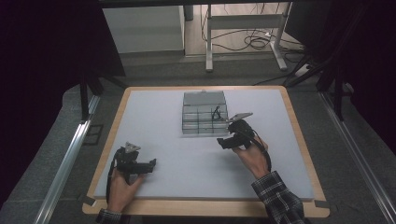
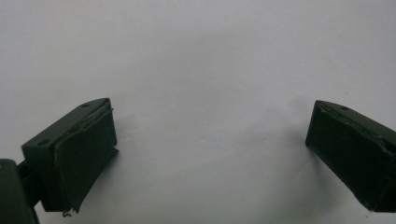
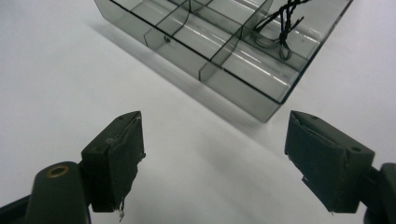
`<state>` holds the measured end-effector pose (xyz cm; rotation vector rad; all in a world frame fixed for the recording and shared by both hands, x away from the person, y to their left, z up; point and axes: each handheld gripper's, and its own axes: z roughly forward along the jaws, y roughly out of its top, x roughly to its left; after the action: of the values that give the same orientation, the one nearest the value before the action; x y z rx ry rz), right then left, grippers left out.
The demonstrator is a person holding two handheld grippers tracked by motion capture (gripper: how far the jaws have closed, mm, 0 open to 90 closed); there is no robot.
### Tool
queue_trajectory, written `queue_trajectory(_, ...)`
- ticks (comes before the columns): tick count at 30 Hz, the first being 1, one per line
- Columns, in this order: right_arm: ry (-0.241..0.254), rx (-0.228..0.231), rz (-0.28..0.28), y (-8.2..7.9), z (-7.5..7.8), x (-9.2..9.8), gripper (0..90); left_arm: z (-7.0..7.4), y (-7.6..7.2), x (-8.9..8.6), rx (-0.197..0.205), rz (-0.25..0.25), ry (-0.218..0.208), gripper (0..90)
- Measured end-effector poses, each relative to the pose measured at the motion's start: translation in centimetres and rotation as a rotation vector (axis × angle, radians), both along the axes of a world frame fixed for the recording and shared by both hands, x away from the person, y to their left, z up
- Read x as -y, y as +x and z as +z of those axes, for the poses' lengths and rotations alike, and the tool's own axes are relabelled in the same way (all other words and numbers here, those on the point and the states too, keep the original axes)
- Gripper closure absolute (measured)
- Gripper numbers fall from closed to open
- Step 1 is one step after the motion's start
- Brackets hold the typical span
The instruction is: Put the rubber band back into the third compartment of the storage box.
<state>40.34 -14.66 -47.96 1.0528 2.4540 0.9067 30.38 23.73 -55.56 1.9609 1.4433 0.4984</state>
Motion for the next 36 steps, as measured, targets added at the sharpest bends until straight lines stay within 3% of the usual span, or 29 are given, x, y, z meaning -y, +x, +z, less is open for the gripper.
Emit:
queue_trajectory(13,0.026,-0.012,-0.012,-1.7,-0.9,1.8,12.3,0.0,0.0,0.0,0.002,0.003,-0.003,1.9)
queue_trajectory(36,0.012,0.016,-0.032,-5.8,-1.2,5.2,8.9,0.0,0.0,0.0,0.002,0.002,-0.003,1.9)
